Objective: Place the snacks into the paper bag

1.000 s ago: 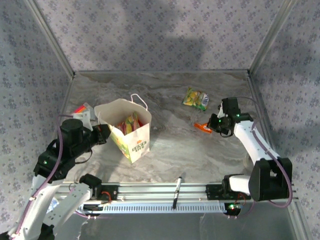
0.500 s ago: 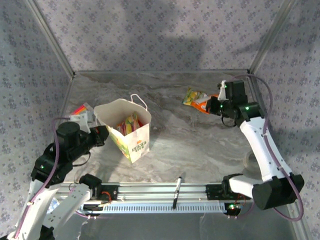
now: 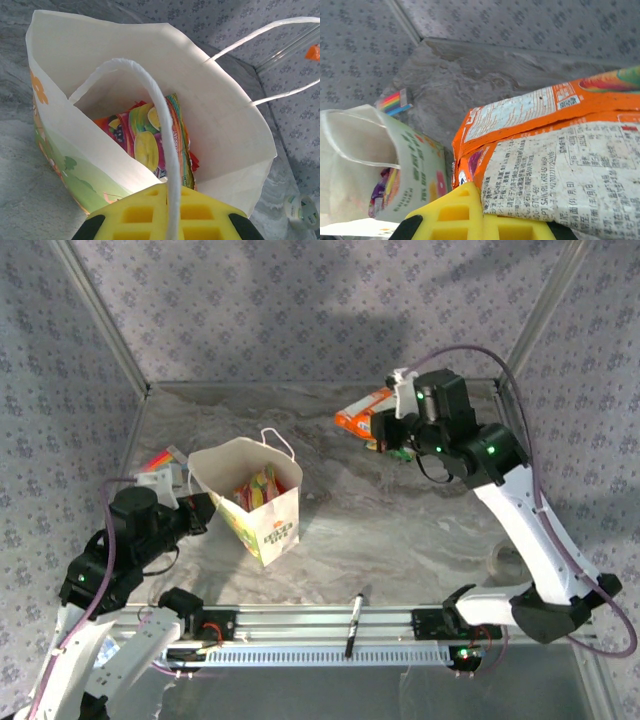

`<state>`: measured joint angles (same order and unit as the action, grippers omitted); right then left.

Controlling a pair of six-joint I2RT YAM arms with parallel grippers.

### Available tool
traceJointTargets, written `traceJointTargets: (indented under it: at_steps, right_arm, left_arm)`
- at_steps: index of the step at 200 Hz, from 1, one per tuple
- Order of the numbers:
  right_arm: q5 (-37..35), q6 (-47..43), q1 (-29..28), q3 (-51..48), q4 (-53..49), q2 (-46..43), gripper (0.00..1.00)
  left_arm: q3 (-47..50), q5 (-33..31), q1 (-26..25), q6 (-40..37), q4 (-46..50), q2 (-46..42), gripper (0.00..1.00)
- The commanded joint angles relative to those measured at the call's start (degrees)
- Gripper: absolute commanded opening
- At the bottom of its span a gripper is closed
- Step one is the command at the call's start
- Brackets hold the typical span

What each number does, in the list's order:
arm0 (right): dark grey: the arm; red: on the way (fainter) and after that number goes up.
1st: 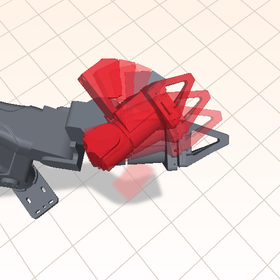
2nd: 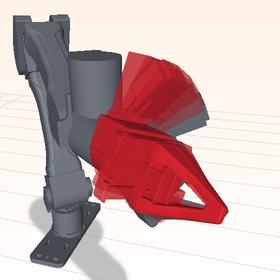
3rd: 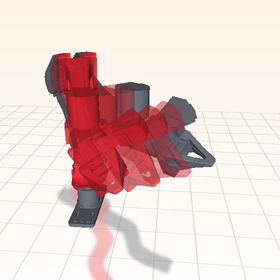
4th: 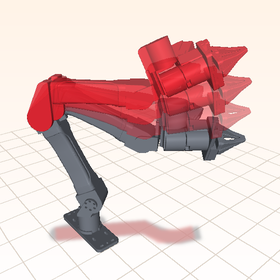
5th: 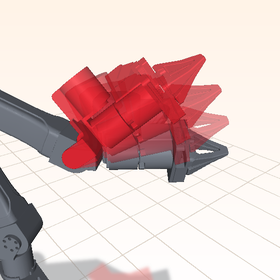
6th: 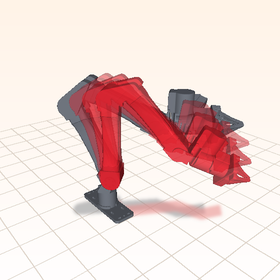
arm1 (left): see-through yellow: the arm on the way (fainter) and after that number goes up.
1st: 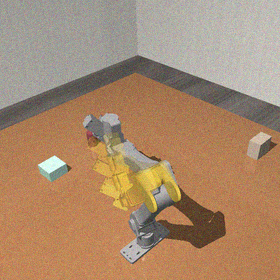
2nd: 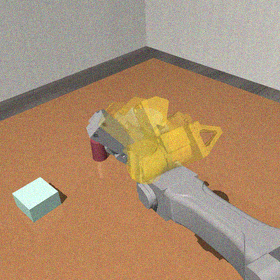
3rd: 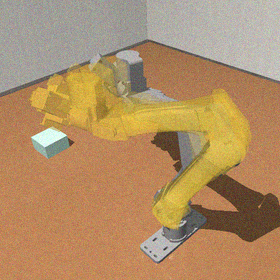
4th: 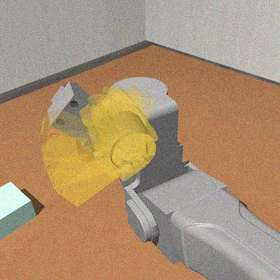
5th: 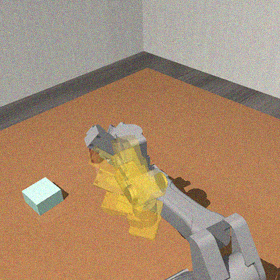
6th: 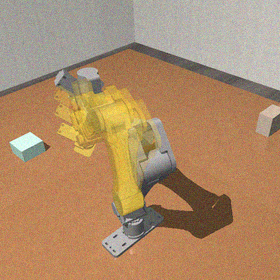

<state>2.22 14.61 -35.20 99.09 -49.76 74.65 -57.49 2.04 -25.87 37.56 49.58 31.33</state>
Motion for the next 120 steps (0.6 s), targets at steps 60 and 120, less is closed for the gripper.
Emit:
traceJointTargets:
  at_steps: [60, 120]
  right_arm:
    - [-10.8, -16.0, -17.4, 18.0, -2.4, 9.3, 0.0]
    - [-4.4, -24.3, -23.2, 24.4, -0.5, 13.3, 0.0]
  left_arm:
    - [-0.2, -0.6, 0.1, -0.9, 0.8, -0.8, 0.04]
    - [-0.2, -0.8, 0.1, -0.9, 1.1, -1.1, 0.04]
